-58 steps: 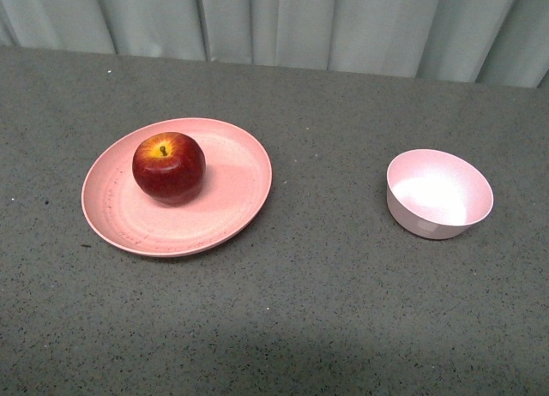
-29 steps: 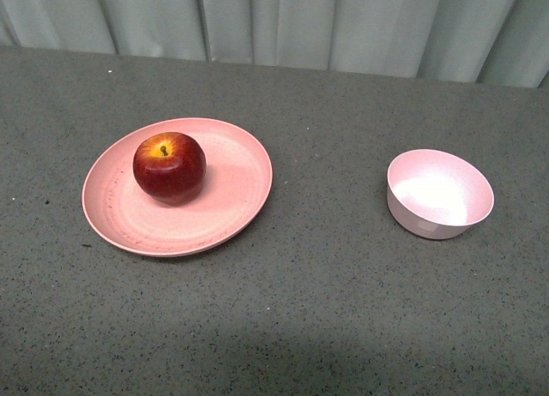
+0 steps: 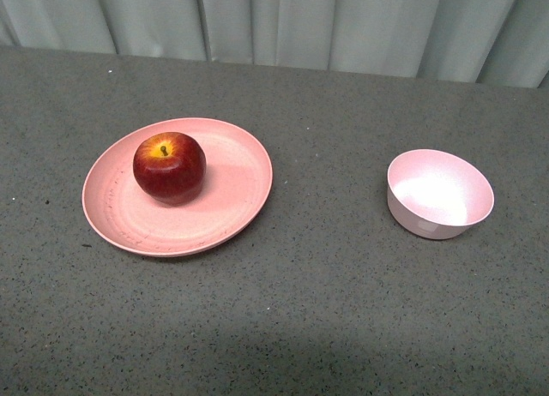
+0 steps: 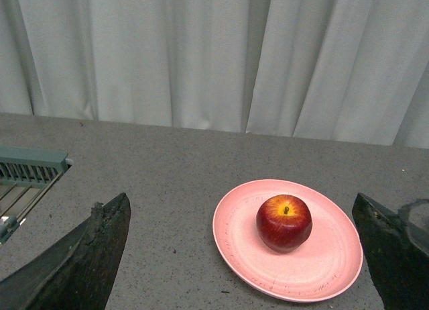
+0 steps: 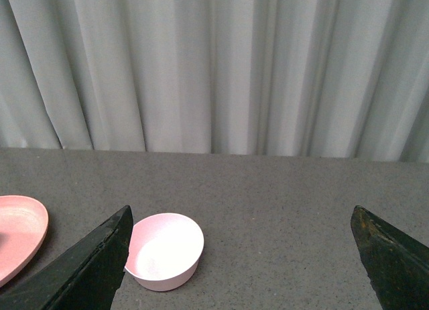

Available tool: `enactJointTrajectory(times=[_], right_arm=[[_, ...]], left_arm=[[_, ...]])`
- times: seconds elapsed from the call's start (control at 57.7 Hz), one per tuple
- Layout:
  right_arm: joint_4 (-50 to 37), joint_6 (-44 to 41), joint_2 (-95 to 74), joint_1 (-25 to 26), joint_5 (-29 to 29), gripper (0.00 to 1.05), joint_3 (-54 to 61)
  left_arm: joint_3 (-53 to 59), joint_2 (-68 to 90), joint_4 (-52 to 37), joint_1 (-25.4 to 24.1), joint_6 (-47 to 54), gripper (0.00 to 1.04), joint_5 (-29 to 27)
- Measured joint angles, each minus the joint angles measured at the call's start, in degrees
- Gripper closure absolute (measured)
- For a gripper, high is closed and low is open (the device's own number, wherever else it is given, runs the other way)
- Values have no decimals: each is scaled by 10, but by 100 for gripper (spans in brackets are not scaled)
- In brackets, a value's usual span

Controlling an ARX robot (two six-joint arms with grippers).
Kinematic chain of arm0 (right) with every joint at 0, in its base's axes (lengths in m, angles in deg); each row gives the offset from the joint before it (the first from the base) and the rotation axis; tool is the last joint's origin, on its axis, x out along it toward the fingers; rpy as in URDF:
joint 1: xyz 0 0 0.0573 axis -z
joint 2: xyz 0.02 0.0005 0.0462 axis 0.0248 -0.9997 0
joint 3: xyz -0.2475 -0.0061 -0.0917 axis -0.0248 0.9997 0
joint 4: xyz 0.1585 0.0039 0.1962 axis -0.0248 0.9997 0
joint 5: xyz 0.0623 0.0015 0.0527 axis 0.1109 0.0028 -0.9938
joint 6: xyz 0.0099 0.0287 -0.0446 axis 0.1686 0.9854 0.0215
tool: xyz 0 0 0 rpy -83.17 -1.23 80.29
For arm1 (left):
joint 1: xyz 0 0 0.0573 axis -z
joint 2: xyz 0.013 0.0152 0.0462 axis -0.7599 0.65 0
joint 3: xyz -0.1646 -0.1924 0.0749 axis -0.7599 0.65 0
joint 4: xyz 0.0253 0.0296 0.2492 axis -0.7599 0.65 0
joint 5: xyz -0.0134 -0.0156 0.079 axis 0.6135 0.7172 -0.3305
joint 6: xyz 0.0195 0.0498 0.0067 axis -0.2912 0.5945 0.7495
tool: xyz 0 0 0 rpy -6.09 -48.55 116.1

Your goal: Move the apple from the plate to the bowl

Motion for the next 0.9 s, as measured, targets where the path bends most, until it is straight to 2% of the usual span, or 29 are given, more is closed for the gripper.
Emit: enactJointTrajectory(times=[0.156, 0.225, 0.26, 0.433, 0.589, 0.779, 0.901], right_arm=[[1, 0, 0, 0, 0, 9, 0], [53, -30, -25, -21, 59, 9, -16], [63, -50, -52, -33, 69, 9, -20], [-23, -101, -340, -60, -7, 9, -88], [-84, -147, -613, -92, -21, 9, -193], [-59, -193, -830, -123, -21, 9, -326], [-30, -206, -909, -137, -26, 9, -388]], left_arm=[[0, 0, 0, 0, 0, 7, 0], [0, 0, 0, 0, 0, 7, 0], [0, 0, 0, 0, 0, 7, 0], [0, 0, 0, 0, 0, 7, 0], [0, 0, 0, 0, 0, 7, 0], [0, 0, 0, 0, 0, 7, 0], [0, 0, 0, 0, 0, 7, 0]])
